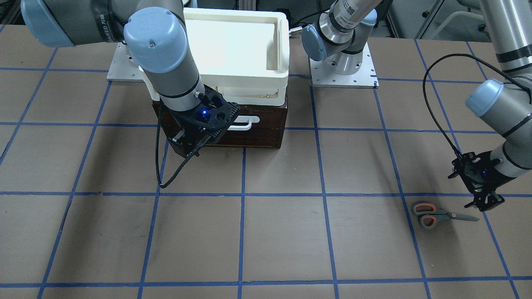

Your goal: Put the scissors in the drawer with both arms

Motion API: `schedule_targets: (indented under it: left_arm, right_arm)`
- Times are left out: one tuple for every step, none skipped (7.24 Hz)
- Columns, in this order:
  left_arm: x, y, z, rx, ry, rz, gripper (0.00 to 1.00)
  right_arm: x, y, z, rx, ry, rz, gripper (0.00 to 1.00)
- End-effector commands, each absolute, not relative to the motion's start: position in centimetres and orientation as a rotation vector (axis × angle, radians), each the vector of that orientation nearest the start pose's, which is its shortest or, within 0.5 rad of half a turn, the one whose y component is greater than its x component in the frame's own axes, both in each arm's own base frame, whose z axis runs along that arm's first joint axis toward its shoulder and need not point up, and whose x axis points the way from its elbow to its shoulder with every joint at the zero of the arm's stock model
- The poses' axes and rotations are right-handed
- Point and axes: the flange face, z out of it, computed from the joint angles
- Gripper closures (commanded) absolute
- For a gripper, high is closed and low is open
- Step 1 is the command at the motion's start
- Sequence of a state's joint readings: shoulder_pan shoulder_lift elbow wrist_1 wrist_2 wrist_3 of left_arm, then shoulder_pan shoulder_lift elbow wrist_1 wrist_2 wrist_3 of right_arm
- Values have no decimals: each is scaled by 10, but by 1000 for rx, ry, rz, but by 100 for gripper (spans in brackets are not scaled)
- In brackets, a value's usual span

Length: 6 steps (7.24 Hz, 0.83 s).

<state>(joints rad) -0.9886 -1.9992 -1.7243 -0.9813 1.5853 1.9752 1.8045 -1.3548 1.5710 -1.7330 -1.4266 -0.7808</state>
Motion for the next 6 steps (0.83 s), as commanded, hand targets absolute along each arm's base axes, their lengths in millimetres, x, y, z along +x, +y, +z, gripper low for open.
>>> schedule_targets:
  left_arm:
    - [228,-588,198,2118,2312,-4,11]
    - [231,-596,192,2107,2250,-48,18]
    - [231,-598,179,2199,2172,-45,25]
    - [232,-599,174,2238,2133,-43,25]
    - [229,-601,177,2244,2118,-61,26]
    - [226,-602,175,2275,2100,-114,26]
  right_arm:
    - [288,-523,375,-1535,2414,1,0]
    - [278,-525,365,-1526,2382,92,0]
    - [277,-528,369,-1623,2319,117,0]
    - [277,-542,368,-1685,2288,181,0]
    - [277,-555,364,-1741,2215,270,0]
    - [277,-558,352,-1807,2127,308,0]
